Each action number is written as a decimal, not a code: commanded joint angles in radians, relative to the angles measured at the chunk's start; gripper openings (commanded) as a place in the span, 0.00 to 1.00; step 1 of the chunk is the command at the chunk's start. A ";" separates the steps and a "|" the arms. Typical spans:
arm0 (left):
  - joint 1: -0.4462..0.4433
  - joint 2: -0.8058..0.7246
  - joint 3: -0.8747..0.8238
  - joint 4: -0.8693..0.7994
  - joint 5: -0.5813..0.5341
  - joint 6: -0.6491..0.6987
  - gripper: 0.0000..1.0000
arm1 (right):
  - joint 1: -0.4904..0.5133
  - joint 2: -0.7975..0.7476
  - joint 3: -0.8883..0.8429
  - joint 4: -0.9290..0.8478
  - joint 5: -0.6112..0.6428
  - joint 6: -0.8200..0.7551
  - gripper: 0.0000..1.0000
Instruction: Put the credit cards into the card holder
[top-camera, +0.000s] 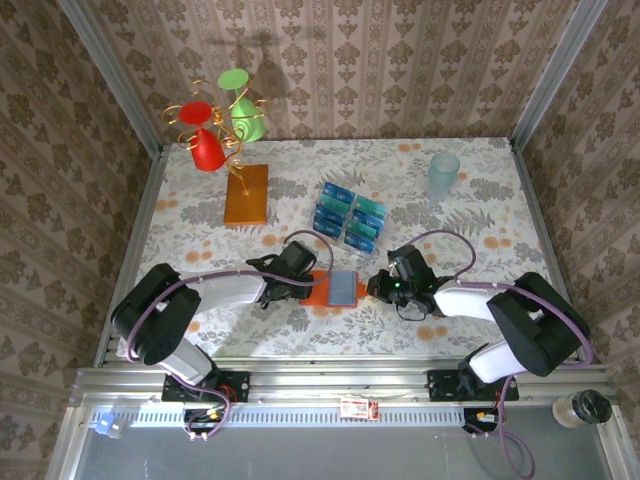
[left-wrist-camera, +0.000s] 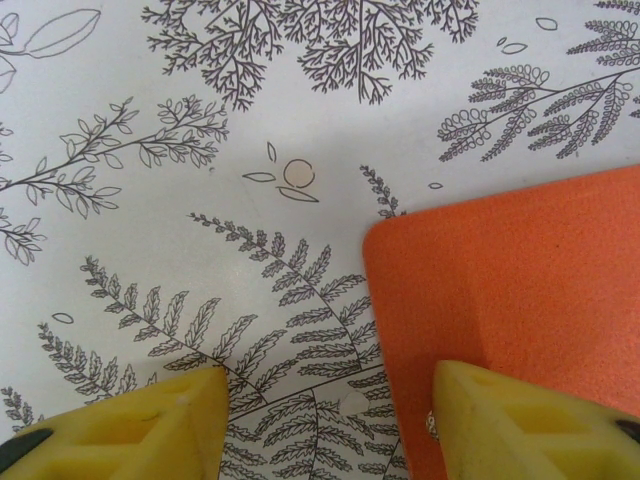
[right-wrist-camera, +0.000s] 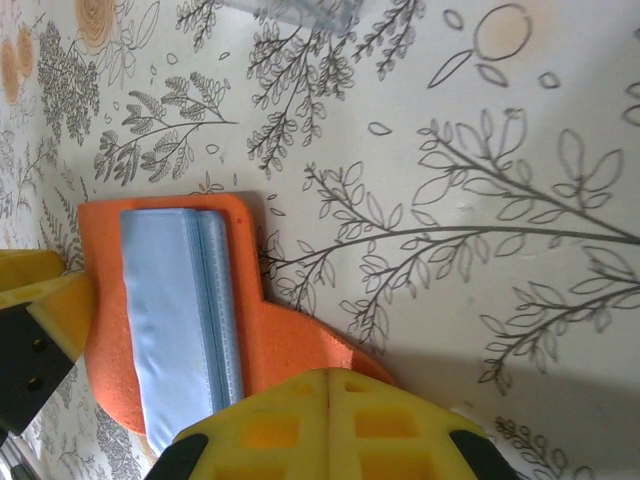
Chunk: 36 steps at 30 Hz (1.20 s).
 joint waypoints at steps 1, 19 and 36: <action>-0.009 0.018 -0.009 -0.023 -0.006 -0.011 0.57 | -0.013 -0.026 -0.028 -0.024 0.035 -0.014 0.00; -0.014 0.022 -0.014 -0.017 -0.010 -0.015 0.57 | -0.044 0.020 -0.116 0.072 0.040 0.019 0.00; -0.017 0.015 -0.012 -0.023 -0.018 -0.019 0.57 | -0.044 -0.144 -0.004 -0.089 -0.002 -0.037 0.00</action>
